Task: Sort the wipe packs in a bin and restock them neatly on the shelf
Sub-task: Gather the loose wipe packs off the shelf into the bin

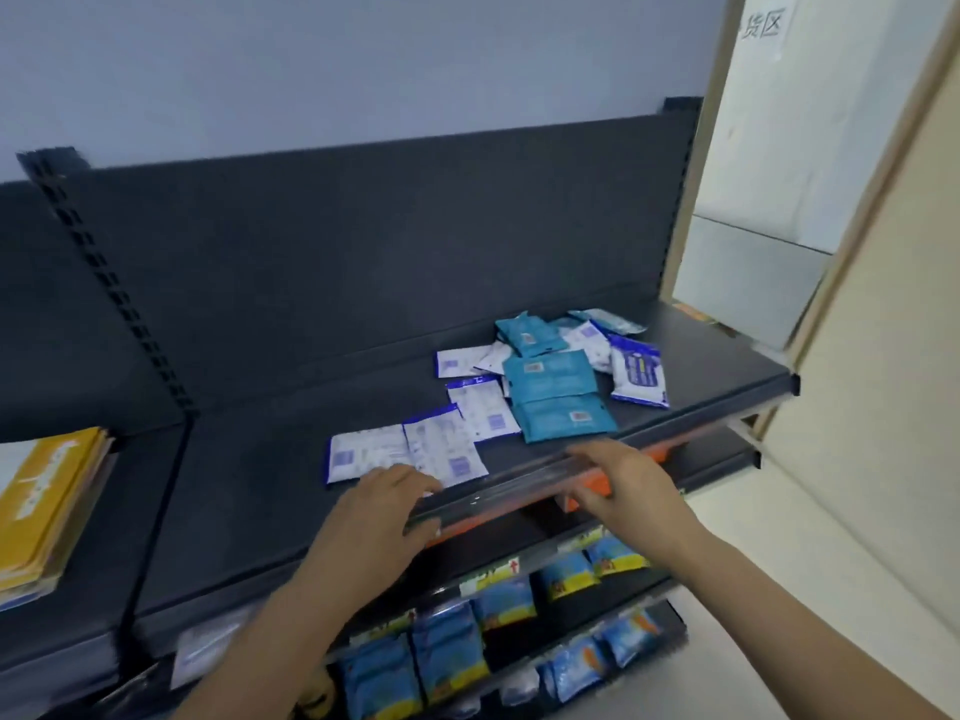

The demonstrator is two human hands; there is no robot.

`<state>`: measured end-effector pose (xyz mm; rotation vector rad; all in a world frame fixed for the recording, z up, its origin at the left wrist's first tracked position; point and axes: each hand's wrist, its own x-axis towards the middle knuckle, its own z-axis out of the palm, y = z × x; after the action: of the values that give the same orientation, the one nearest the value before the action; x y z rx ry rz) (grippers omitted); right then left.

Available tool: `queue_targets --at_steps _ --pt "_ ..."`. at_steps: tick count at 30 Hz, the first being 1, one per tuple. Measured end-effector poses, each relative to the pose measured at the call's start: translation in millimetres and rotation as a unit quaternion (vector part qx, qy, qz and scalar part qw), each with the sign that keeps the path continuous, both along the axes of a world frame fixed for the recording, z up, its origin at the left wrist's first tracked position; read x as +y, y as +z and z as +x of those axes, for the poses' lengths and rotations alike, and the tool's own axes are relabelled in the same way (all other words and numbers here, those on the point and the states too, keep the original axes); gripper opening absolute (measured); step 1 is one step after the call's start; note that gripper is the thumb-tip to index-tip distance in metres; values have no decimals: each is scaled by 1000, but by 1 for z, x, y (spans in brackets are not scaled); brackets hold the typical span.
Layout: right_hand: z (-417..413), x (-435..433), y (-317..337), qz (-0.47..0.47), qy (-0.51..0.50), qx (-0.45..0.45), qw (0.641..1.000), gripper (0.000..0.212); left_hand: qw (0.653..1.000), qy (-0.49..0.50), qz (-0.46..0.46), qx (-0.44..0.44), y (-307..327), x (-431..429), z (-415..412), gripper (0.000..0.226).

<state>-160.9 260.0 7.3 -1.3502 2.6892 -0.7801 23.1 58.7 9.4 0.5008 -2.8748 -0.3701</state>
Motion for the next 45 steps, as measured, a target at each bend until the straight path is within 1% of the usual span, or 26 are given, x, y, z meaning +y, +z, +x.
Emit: queue_targets --at_steps 4,13,17,21,27,30,32,35,37,39,40,42,44,45 --pt "-57 -11 -5 26 -21 -5 999 48 1000 -23 14 -1 -9 -13 -68 34" --pt "-189 -55 3 51 -82 -9 995 48 998 -62 21 -21 -8 -65 -221 46" --pt "-228 -67 2 40 -89 -9 995 47 997 -65 25 -29 -10 -73 -264 51" --pt "-259 -76 2 55 -84 -17 995 50 997 -49 45 -31 -16 -76 -290 58" --pt "-309 -87 -8 47 -70 -38 996 52 993 41 113 -2 -28 -73 -316 56" --pt "-340 -93 -17 48 -79 -76 993 55 984 115 134 25 -28 -65 -331 53" --pt "-360 -100 -24 55 -80 -100 990 57 972 174 152 36 -27 -59 -342 54" --pt "-379 -110 -31 76 -67 -123 987 62 950 242 190 47 -24 -52 -358 64" --pt "-389 -117 -36 89 -58 -136 985 68 936 273 212 69 -20 -47 -364 70" --pt "-397 -122 -38 74 -62 -181 979 75 923 302 212 110 -14 -43 -363 71" --pt "-400 -124 -39 64 -63 -207 974 74 915 315 210 137 -11 -42 -361 67" --pt "-406 -125 -38 33 -60 -244 967 60 901 332 216 174 -3 -40 -354 57" --pt "-408 -122 -30 -35 -63 -294 953 41 893 341 228 185 4 -41 -345 51" --pt "-408 -120 -25 -81 -64 -336 936 33 887 340 243 196 8 -42 -339 49"
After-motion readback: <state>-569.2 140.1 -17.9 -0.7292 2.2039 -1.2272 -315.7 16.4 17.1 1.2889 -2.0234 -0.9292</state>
